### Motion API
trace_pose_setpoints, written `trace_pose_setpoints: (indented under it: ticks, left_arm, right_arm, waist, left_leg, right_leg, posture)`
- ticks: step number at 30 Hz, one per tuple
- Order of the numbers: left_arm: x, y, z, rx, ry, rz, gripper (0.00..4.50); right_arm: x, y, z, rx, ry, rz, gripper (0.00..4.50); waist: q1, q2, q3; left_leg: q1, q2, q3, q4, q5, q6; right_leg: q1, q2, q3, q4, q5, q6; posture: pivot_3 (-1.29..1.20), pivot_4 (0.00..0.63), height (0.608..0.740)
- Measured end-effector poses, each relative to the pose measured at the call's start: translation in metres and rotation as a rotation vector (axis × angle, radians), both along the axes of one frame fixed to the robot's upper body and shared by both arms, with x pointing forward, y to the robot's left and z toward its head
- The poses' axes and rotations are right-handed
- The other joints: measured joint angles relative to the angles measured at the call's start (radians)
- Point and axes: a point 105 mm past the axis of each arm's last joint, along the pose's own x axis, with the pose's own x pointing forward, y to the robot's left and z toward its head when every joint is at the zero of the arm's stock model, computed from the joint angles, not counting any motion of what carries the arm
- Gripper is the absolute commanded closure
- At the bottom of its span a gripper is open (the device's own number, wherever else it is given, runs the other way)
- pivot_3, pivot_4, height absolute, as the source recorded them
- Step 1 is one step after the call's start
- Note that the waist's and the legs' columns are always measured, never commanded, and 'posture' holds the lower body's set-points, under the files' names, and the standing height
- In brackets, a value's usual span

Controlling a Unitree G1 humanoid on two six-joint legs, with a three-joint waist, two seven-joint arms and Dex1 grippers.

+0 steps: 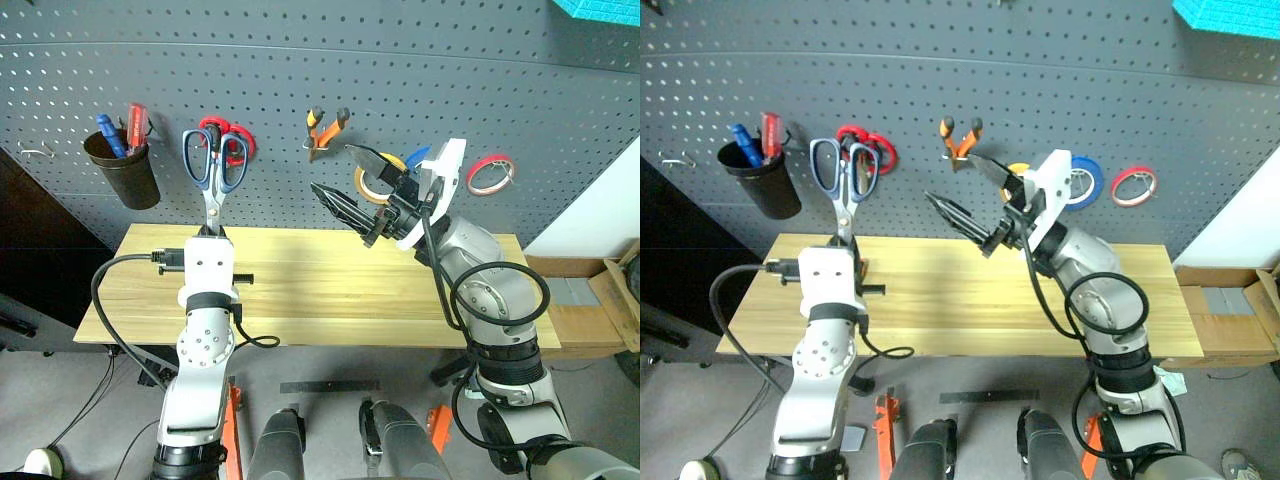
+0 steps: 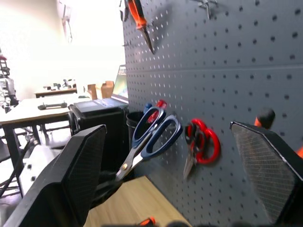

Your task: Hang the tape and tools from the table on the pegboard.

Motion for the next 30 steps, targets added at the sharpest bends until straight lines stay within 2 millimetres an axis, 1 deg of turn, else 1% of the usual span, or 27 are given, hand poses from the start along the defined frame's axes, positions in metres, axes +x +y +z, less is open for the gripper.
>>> trace_pose_setpoints:
  ticks: [4,7,14,18,25,28,30]
  left_arm:
    - [0.009,0.01,-0.001,-0.008,0.015,0.007,4.08]
    - [0.014,0.013,-0.005,-0.039,0.033,-0.009,4.08]
    - [0.023,0.007,-0.012,-0.094,0.067,-0.07,4.08]
    - [0.028,0.009,-0.02,-0.143,0.095,-0.068,4.08]
    - [0.036,0.016,-0.011,-0.167,0.075,-0.055,4.08]
    - [0.043,0.017,-0.018,-0.173,0.114,-0.068,4.08]
    - [0.048,0.017,-0.026,-0.182,0.159,-0.081,4.08]
  right_arm:
    - [0.001,0.001,0.0,0.003,-0.005,-0.002,0.0]
    - [0.001,0.0,0.0,0.002,-0.007,-0.004,0.0]
    - [0.004,-0.002,-0.001,-0.009,-0.008,-0.033,0.0]
    - [0.004,-0.003,0.0,-0.012,-0.012,-0.045,0.0]
    - [0.004,-0.004,0.0,-0.015,-0.017,-0.056,0.0]
    - [0.005,-0.004,0.001,-0.015,-0.017,-0.06,0.0]
    - [0.005,-0.004,0.0,-0.014,-0.016,-0.063,0.0]
  waist:
    - [0.0,0.0,-0.003]
    - [-0.001,0.0,-0.007]
    - [-0.001,-0.001,-0.011]
    - [-0.002,-0.001,-0.015]
    - [-0.002,-0.001,-0.022]
    - [-0.003,-0.001,-0.022]
    - [-0.003,-0.001,-0.022]
  left_leg:
    - [0.002,0.0,0.0,0.001,0.0,0.0]
    - [0.004,0.001,0.0,0.001,0.0,0.0]
    - [0.007,0.001,0.0,0.001,0.0,0.0]
    - [0.009,0.001,0.0,0.001,0.0,0.0]
    - [0.01,0.001,0.0,0.002,0.0,0.0]
    - [0.011,0.001,0.0,0.002,0.0,0.0]
    - [0.011,0.001,-0.001,0.002,0.0,0.0]
  right_leg:
    - [0.001,0.001,0.0,0.001,0.001,-0.001]
    - [0.003,0.001,0.0,0.001,0.001,-0.001]
    - [0.006,0.001,0.0,0.001,0.001,-0.001]
    - [0.008,0.001,0.0,0.002,0.001,-0.001]
    - [0.01,0.001,0.0,0.002,0.001,-0.001]
    - [0.01,0.001,0.0,0.002,0.001,-0.001]
    - [0.01,0.001,0.0,0.002,0.001,-0.001]
  posture:
    - [0.02,0.109,0.74]
    - [0.01,0.109,0.74]
    - [0.0,0.11,0.74]
    - [-0.01,0.107,0.74]
    - [-0.01,0.111,0.74]
    - [-0.01,0.111,0.74]
    - [-0.01,0.109,0.74]
